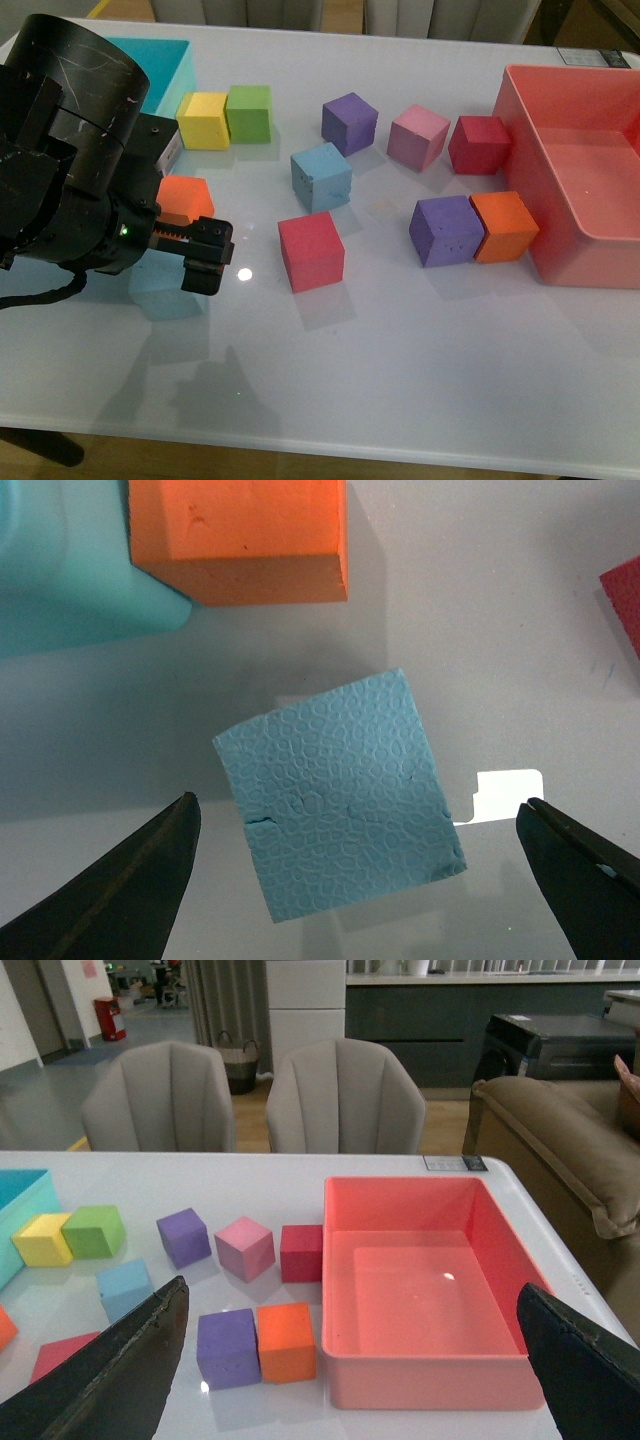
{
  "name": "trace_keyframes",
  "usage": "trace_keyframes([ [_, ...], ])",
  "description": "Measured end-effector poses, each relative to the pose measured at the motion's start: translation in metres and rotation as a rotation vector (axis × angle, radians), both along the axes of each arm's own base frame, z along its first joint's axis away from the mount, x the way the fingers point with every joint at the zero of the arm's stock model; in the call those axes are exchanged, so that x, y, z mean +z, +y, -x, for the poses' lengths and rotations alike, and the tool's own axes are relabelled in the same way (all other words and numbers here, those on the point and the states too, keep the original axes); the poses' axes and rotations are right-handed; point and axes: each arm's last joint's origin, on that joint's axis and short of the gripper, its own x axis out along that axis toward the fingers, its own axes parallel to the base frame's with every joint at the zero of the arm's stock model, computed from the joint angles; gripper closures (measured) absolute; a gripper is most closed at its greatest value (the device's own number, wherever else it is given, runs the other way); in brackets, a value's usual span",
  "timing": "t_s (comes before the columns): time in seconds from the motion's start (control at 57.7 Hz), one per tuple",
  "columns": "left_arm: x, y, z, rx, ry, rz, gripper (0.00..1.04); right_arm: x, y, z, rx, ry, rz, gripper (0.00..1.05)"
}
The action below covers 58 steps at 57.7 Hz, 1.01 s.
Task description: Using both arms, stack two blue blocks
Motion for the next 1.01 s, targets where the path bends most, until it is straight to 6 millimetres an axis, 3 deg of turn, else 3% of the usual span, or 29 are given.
trace_keyframes([
  [0.694, -0.029, -0.001, -0.004, 0.048, 0.061, 0.018, 0.1, 0.0, 0.0, 0.0, 0.0, 0.0, 0.0, 0.09],
  [0.902, -0.028, -0.007, -0.001, 0.055, 0.066, 0.018, 0.48, 0.0, 0.0, 0.0, 0.0, 0.0, 0.0, 0.09],
  [1.006, -0.026, -0.008, 0.001, 0.059, 0.064, 0.027, 0.55, 0.0, 0.0, 0.0, 0.0, 0.0, 0.0, 0.09],
])
